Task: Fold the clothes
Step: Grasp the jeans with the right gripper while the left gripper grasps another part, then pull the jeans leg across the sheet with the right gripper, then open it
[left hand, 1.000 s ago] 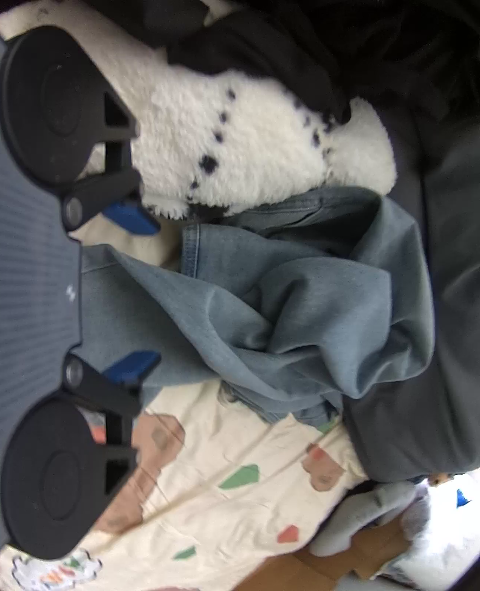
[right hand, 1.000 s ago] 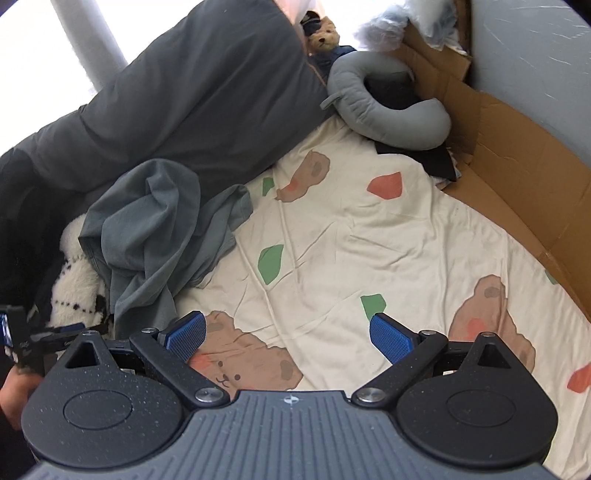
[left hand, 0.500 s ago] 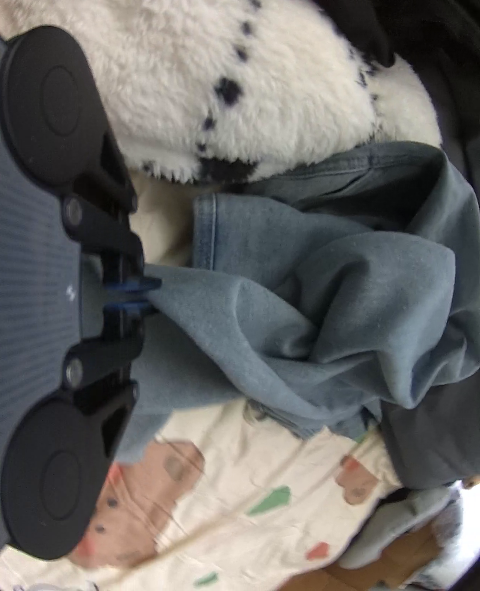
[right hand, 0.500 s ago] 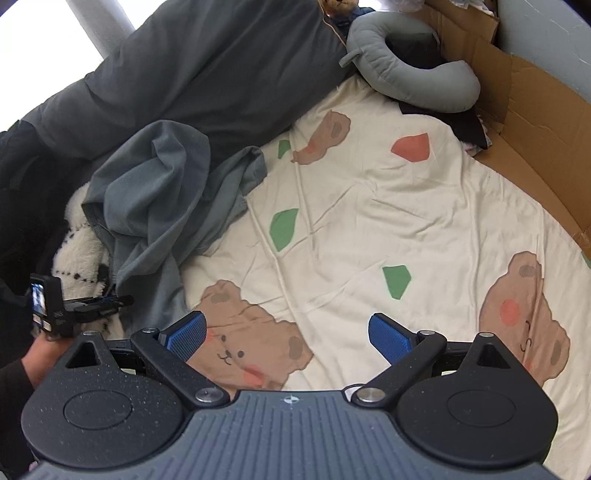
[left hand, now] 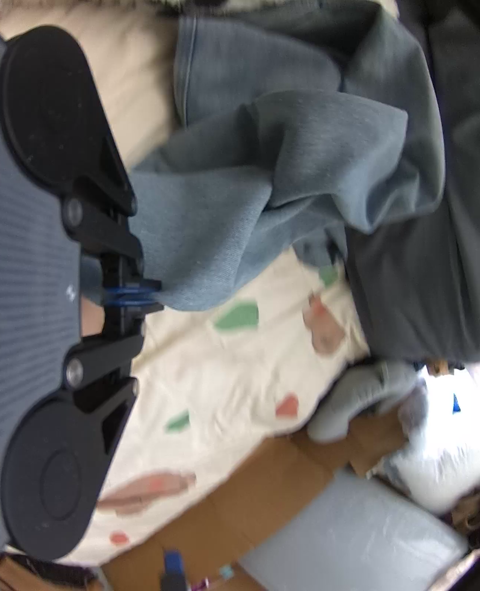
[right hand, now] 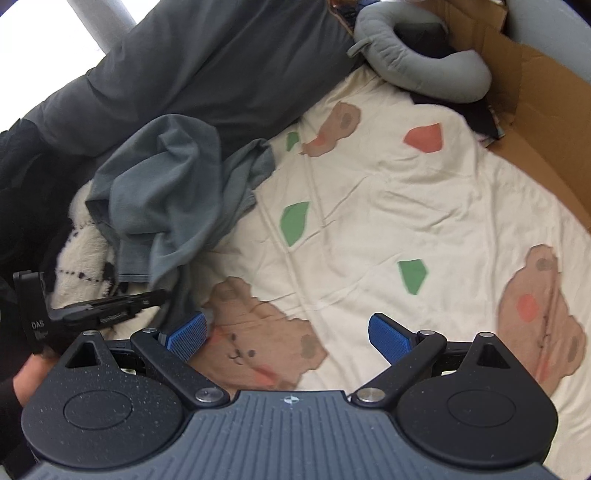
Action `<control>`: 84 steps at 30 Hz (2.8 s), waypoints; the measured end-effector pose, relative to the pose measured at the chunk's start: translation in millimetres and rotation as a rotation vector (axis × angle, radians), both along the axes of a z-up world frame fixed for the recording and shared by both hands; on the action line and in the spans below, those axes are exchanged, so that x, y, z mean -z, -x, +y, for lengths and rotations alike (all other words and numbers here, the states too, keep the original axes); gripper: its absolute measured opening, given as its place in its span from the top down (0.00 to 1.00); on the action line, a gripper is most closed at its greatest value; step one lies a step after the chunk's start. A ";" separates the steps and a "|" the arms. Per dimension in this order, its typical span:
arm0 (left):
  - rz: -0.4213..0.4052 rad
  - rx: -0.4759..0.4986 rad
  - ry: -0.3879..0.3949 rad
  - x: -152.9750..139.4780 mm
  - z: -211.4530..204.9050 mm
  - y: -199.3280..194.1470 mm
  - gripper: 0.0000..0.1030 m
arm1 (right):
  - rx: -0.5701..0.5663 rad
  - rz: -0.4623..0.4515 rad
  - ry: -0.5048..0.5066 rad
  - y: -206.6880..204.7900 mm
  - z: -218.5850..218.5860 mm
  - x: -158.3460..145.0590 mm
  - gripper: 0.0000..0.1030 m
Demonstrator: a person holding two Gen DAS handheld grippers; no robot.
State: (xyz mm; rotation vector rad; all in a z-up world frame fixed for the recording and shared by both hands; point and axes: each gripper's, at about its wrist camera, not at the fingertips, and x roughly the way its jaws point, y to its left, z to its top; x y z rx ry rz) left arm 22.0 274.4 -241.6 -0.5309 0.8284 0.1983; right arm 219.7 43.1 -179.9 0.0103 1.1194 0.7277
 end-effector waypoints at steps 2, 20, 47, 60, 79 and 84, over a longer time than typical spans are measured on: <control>-0.024 0.025 0.037 -4.0 -10.9 -5.1 0.97 | -0.003 0.027 -0.021 0.3 5.4 3.8 0.06; -0.125 0.286 0.225 -2.4 -71.2 -17.4 0.98 | 0.044 0.345 -0.120 -2.0 41.5 71.8 0.15; -0.020 -0.143 -0.027 2.4 79.7 16.4 0.39 | 0.150 0.322 0.052 -10.2 -61.9 87.4 0.96; -0.110 -0.491 0.073 21.9 155.1 40.7 0.31 | 0.335 0.285 0.093 11.7 -153.6 63.8 0.97; -0.103 -0.456 0.233 59.6 138.7 50.4 0.92 | 0.618 0.323 0.165 88.3 -268.5 43.4 0.97; -0.168 -0.367 0.187 23.6 126.9 55.5 0.95 | 0.641 0.355 0.165 116.0 -280.7 38.0 0.97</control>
